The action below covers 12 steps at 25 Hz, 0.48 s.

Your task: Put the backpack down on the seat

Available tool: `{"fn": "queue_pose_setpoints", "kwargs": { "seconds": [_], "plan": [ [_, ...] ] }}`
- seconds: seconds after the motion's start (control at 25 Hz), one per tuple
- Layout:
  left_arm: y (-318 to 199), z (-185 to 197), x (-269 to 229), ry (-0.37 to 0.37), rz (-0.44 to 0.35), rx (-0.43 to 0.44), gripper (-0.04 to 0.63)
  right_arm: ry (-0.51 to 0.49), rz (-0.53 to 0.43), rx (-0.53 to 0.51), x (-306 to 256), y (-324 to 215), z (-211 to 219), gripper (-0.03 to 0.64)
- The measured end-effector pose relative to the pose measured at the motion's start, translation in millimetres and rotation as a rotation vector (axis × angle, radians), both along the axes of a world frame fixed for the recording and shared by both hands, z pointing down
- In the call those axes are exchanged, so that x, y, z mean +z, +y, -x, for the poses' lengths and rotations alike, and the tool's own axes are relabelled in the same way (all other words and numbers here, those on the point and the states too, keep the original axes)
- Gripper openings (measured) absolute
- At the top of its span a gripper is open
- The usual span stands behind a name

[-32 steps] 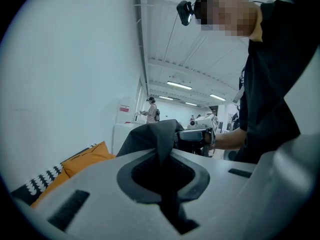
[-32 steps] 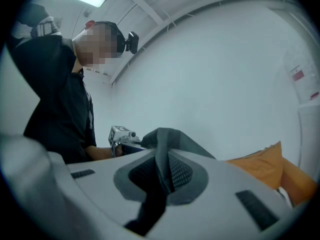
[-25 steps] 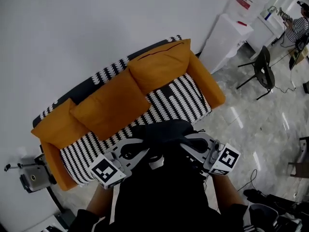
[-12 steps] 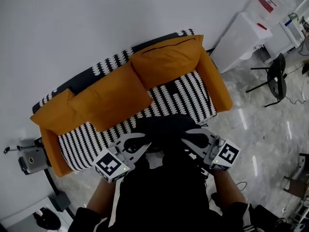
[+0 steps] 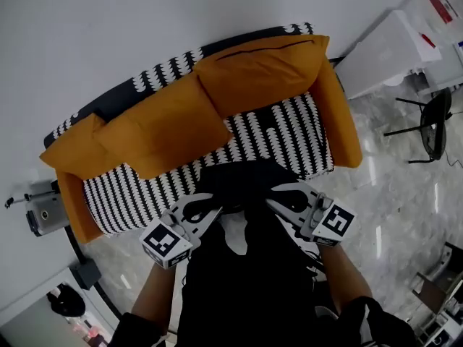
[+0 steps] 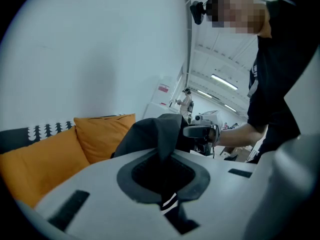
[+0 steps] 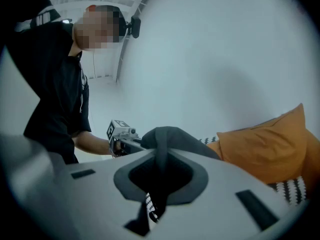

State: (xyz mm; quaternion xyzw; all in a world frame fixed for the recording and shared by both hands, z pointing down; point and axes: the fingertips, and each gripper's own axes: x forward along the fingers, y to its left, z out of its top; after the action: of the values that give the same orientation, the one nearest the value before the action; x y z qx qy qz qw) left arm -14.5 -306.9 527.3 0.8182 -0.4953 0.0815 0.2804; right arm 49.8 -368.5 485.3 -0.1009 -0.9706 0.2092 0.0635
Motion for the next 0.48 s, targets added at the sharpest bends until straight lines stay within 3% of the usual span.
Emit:
{"fn": "queue_pose_setpoints", "kwargs": {
  "seconds": [0.2, 0.48],
  "plan": [
    [-17.3, -0.7, 24.7, 0.013, 0.006, -0.058, 0.029, 0.061, 0.029, -0.068, 34.0, -13.2, -3.0, 0.037],
    [-43.2, 9.1, 50.1, 0.001, 0.003, -0.1, 0.031, 0.056, 0.028, -0.098, 58.2, -40.9, 9.4, 0.037]
  ]
}}
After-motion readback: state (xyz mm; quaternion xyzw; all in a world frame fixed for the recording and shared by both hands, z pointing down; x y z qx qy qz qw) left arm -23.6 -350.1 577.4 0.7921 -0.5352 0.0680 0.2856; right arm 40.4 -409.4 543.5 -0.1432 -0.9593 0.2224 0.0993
